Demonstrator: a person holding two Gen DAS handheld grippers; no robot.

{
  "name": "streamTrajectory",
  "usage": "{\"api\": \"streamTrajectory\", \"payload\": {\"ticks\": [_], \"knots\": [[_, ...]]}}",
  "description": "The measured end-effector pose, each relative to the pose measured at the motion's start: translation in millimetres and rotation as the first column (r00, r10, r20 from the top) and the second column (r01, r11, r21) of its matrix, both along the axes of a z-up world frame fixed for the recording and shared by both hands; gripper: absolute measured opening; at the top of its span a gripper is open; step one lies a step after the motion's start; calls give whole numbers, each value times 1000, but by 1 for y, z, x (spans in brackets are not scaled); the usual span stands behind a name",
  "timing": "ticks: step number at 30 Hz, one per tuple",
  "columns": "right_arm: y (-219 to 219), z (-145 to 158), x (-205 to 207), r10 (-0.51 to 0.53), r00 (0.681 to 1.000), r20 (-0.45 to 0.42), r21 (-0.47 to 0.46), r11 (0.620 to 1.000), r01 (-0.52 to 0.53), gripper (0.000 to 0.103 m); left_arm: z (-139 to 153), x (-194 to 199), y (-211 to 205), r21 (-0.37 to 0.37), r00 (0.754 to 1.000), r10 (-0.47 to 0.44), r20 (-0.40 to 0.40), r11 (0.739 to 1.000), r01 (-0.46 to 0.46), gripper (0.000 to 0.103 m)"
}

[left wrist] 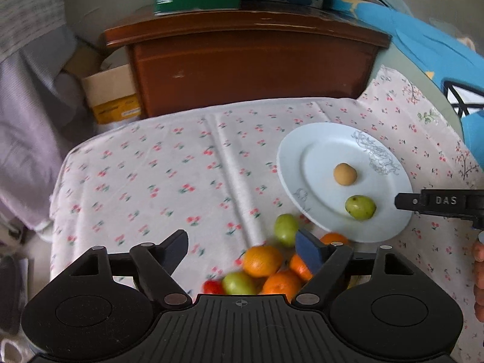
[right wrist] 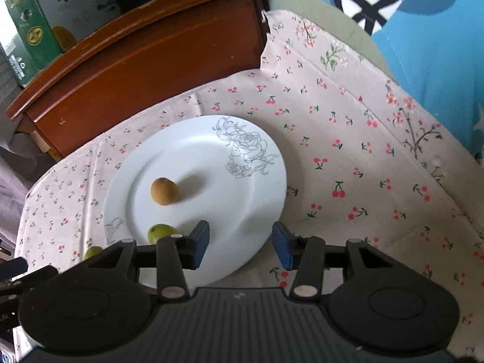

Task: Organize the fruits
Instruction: 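Withdraw both open tools from the plate back to the fruit pile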

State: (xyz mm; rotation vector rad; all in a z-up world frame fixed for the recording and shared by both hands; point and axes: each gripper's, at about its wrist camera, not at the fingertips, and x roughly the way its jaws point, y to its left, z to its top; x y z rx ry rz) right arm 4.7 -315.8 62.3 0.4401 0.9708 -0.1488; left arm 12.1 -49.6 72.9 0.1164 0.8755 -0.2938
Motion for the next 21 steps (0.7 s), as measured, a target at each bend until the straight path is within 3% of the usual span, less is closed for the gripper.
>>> {"api": "streamTrajectory", "payload": {"ticks": [7,16,21], "knots": [[18,21,-23,63,997,47,40,997,-65,48,9,-11,35,12,999,51,-5,999,-51,80],[49,26,-56,147,988,56,101,983,-152,48,2,-15,71,9,996,88,-23,996,-87,80],[69,24,-72,202,978,54,109,972,-207,48,-9,-20,82,60,995,96,-17,994,-95,80]]}}
